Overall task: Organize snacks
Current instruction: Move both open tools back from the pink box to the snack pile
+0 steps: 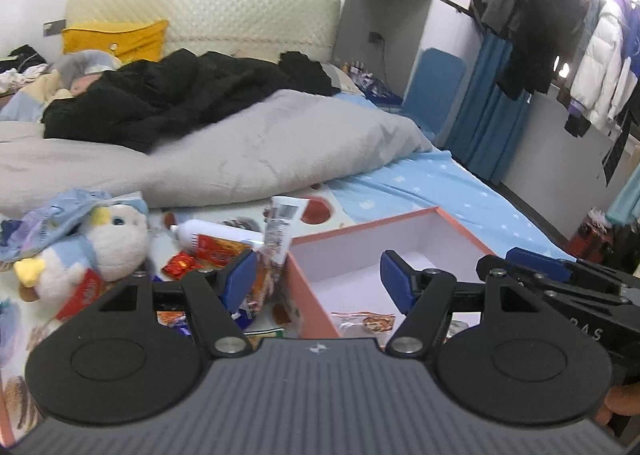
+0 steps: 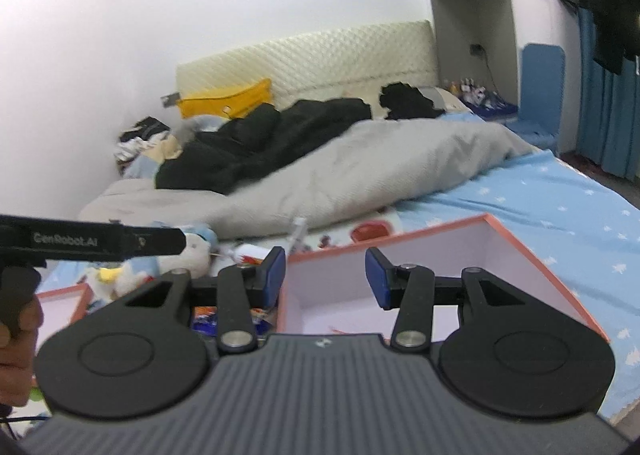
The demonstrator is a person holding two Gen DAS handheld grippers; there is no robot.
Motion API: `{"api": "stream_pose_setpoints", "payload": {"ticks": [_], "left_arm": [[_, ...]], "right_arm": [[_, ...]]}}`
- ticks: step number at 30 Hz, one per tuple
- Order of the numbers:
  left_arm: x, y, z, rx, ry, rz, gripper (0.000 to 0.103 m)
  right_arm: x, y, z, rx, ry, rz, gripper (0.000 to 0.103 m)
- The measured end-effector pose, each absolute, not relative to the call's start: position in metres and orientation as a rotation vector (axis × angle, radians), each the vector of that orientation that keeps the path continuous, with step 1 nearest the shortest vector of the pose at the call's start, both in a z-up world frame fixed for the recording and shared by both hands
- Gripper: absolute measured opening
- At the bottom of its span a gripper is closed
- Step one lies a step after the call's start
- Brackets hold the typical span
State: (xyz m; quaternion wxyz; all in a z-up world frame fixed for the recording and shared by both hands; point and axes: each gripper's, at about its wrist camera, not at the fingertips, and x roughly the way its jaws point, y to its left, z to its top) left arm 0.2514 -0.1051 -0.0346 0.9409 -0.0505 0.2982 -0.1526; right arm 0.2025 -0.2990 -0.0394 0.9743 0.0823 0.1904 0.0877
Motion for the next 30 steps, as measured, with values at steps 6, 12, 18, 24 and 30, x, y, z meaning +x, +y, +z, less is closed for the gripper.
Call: {"api": "stream_pose_setpoints", "payload": {"ticks": [6, 12, 18, 24, 30], "left_arm": [[0.228, -0.074, -0.033, -0.112, 0.591, -0.275, 0.073], [0.206, -0.046, -0.040, -0.120, 0.590, -0.237, 0.073], [0.186, -0.020, -0.053, -0.154, 0.599, -0.214, 0.073], [0.168, -0.008, -0.069, -0.159, 0.606, -0.189, 0.073], [0.152, 0.009, -0.089, -0.167, 0.641, -0.173, 0.073]], "right_arm": [[0.193, -0.273, -0.035, 0.161, 0.364, 0.224, 0.048], [0.182, -0.246, -0.043, 0.139, 0.378, 0.257, 0.049], [0.167, -0.227, -0.049, 0.140, 0.376, 0.283, 0.049], [0.155, -0.211, -0.067, 0.159, 0.420, 0.301, 0.049], [0.143, -0.197, -0.082, 0.162, 0.459, 0.313, 0.049]]}}
